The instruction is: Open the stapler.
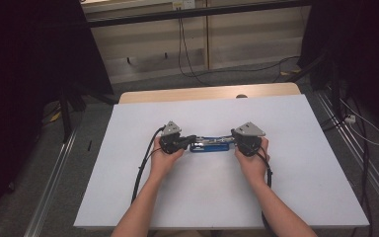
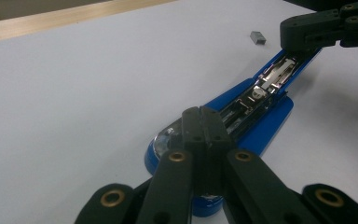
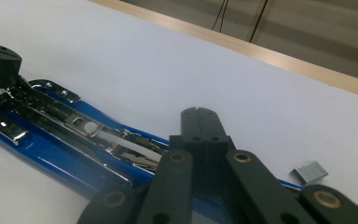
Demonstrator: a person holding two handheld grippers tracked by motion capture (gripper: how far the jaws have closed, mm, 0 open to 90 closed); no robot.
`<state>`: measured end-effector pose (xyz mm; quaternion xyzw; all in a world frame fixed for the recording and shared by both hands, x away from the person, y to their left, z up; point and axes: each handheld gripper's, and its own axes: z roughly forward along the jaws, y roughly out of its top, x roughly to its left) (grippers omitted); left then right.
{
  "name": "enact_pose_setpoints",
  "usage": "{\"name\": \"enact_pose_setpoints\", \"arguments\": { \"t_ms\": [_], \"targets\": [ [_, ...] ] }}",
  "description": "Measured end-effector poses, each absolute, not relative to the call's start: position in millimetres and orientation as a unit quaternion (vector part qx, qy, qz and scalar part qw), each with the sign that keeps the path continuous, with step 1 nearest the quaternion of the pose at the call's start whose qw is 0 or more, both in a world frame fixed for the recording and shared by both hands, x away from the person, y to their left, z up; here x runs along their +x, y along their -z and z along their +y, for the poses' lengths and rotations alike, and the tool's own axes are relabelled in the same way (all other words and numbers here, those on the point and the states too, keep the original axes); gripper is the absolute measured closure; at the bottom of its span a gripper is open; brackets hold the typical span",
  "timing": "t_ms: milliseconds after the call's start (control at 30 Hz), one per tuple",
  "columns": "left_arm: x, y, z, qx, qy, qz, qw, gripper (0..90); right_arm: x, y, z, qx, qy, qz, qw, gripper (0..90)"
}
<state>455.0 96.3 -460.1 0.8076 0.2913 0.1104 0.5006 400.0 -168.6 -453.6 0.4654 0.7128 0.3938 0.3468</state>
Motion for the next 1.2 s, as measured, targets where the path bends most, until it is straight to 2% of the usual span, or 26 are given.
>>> {"name": "enact_pose_setpoints", "arguments": {
  "t_ms": [833, 1033, 1167, 1200],
  "targets": [
    [452.8, 452.8, 95.6, 0.804, -0.123, 0.29, 0.504, 89.3, 401.8, 453.9, -179.3, 0.467, -0.397, 0.717, 0.333, 90.0],
    [452.0, 449.0, 97.3, 0.8, -0.12, 0.297, 0.508, 77.4, 401.1, 450.0, -183.9, 0.463, -0.402, 0.717, 0.333, 89.8],
    [451.5, 443.1, 102.2, 0.79, -0.117, 0.308, 0.517, 66.3, 400.9, 447.0, -188.9, 0.462, -0.399, 0.718, 0.333, 85.0],
    [451.2, 441.9, 103.1, 0.79, -0.114, 0.307, 0.518, 66.0, 400.9, 446.0, -190.3, 0.464, -0.4, 0.717, 0.333, 82.8]
  ]
}}
